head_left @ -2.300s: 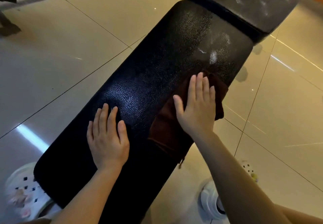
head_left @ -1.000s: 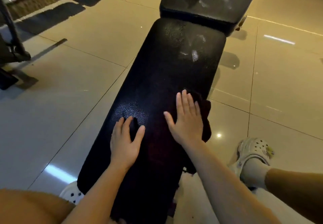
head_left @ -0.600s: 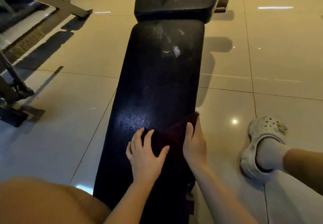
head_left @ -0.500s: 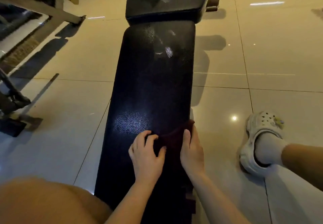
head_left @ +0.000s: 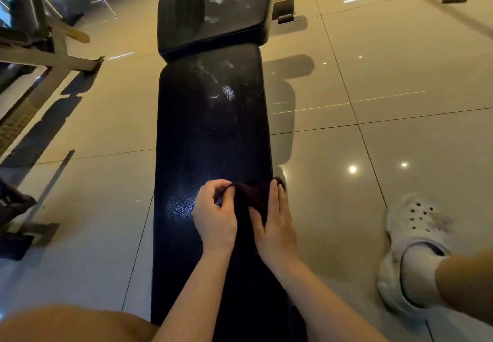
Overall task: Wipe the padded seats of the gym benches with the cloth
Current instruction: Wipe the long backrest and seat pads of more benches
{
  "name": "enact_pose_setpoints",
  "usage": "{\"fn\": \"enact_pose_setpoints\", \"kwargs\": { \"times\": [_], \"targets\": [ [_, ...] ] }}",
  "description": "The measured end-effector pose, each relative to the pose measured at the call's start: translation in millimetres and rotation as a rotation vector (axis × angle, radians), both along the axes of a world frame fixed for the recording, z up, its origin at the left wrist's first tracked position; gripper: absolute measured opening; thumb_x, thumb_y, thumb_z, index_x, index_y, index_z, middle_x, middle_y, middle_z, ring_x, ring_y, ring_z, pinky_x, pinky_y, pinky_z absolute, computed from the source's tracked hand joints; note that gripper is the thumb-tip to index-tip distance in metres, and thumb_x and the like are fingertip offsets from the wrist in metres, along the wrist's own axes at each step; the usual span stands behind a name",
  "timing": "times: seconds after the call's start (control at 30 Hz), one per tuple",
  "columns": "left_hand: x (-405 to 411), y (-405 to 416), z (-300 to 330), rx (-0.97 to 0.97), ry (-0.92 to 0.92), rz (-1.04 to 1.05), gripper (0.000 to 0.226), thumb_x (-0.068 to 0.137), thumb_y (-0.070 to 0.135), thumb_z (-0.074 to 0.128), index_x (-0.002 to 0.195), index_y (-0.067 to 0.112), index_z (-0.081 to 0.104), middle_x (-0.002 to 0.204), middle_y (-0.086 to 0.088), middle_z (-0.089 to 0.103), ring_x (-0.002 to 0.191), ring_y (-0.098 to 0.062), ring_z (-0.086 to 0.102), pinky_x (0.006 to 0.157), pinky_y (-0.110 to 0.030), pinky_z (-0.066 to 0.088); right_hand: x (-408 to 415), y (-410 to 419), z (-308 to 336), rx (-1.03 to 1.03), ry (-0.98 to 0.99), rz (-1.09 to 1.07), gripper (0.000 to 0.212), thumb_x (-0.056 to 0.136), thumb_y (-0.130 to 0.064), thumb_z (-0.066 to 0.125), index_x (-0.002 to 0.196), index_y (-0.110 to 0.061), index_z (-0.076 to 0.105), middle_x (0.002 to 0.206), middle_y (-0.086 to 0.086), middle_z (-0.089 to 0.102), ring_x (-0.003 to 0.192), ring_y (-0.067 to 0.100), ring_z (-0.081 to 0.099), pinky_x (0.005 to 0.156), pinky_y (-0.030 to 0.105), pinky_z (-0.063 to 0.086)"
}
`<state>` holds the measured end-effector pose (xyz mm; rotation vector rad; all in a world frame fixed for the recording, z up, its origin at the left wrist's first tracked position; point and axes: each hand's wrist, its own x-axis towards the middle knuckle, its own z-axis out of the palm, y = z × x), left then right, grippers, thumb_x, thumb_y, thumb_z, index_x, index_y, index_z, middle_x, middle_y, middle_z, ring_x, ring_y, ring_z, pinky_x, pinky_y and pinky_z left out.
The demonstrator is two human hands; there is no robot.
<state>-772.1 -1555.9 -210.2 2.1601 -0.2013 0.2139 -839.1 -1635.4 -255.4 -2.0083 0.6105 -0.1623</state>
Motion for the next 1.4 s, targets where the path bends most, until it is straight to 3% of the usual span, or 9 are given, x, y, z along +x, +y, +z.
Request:
{"fn": "enact_pose_setpoints", "kwargs": {
  "times": [0.2,0.3,0.4,0.53,0.73,0.87,1.0,1.13,1.4],
  "targets": [
    [69.8,-33.1,17.1,0.177,-0.206,-0.13,0.014,0.092,0.012,0.064,0.103,0.02,0.063,0.096,0.014,0.056,0.09,-0.001,0.056,0.082,-0.012,0.045,80.2,-43.8,13.0,0.096,-0.1,-0.114,0.066,0.102,-0.04,0.039,0.157,-0.019,0.007,0.161,0.002,0.02,0.147,0.018,0.021,0.115,0.034,0.028],
    [91.2,-30.0,-1.8,0.275,-0.089,0.024,0.035,0.099,0.03,0.05,0.131,0.016,0.054,0.125,0.005,0.052,0.118,-0.012,0.05,0.102,-0.03,0.039,95.7,-53.8,8.4,0.132,-0.175,-0.148,0.066,0.098,-0.05,0.033,0.155,-0.021,0.018,0.158,0.002,0.03,0.144,0.019,0.03,0.113,0.037,0.036],
    [87.9,-22.0,-30.4,0.535,-0.017,0.098,0.069,0.092,0.051,0.017,0.151,0.019,0.031,0.159,-0.001,0.026,0.146,-0.017,0.021,0.12,-0.046,0.014,88.6,-48.0,-4.7,0.177,-0.254,-0.215,0.07,0.095,-0.057,0.035,0.154,-0.023,0.021,0.161,0.005,0.022,0.146,0.019,0.024,0.11,0.022,0.024],
    [89.7,-20.4,-46.5,0.618,-0.082,0.1,0.069,0.091,0.051,0.008,0.153,0.024,0.021,0.162,0.002,0.016,0.149,-0.013,0.011,0.121,-0.041,0.003,70.4,-38.3,-17.9,0.142,-0.432,-0.276,0.058,0.097,-0.038,0.044,0.149,-0.021,0.023,0.148,0.011,0.04,0.135,0.006,0.032,0.103,-0.003,0.02],
    [90.2,-13.8,-52.6,0.601,-0.124,0.092,0.057,0.094,0.048,0.014,0.149,0.033,0.019,0.16,0.007,0.017,0.148,-0.01,0.014,0.121,-0.037,0.005,42.4,-25.4,-33.4,0.21,-0.464,-0.151,0.05,0.103,-0.046,0.033,0.151,-0.038,0.023,0.153,-0.001,0.039,0.144,0.009,0.03,0.111,0.025,0.037],
    [92.6,-13.3,-55.8,0.611,-0.144,0.107,0.058,0.095,0.047,0.016,0.15,0.03,0.022,0.159,0.007,0.019,0.147,-0.013,0.018,0.12,-0.041,0.011,62.1,-37.4,-21.6,0.293,-0.274,-0.076,0.067,0.091,-0.066,0.028,0.147,-0.055,-0.007,0.157,-0.015,0.017,0.145,-0.001,0.013,0.113,0.018,0.025],
    [93.2,-12.8,-55.6,0.624,-0.166,0.104,0.054,0.096,0.046,0.016,0.148,0.031,0.02,0.159,0.004,0.021,0.146,-0.015,0.02,0.119,-0.045,0.015,123.2,-76.7,-4.4,0.347,-0.241,-0.052,0.069,0.096,-0.062,0.032,0.155,-0.035,0.009,0.159,-0.001,0.023,0.141,0.018,0.033,0.113,0.04,0.036],
    [92.6,-16.8,-54.0,0.632,-0.17,0.117,0.059,0.095,0.046,0.017,0.15,0.025,0.026,0.159,-0.002,0.025,0.145,-0.018,0.022,0.118,-0.047,0.017,171.1,-100.5,9.3,0.31,-0.262,-0.04,0.065,0.101,-0.049,0.038,0.156,-0.025,0.012,0.164,-0.001,-0.001,0.147,0.022,0.02,0.114,0.041,0.031],
    [92.7,-13.1,-56.2,0.64,-0.172,0.118,0.06,0.095,0.048,0.016,0.151,0.027,0.024,0.16,0.0,0.024,0.145,-0.016,0.021,0.118,-0.049,0.017,62.3,-39.5,-26.2,0.158,-0.33,-0.015,0.067,0.098,-0.044,0.035,0.157,-0.026,0.008,0.162,-0.005,0.015,0.148,0.022,0.023,0.113,0.043,0.036]
  ]
}}
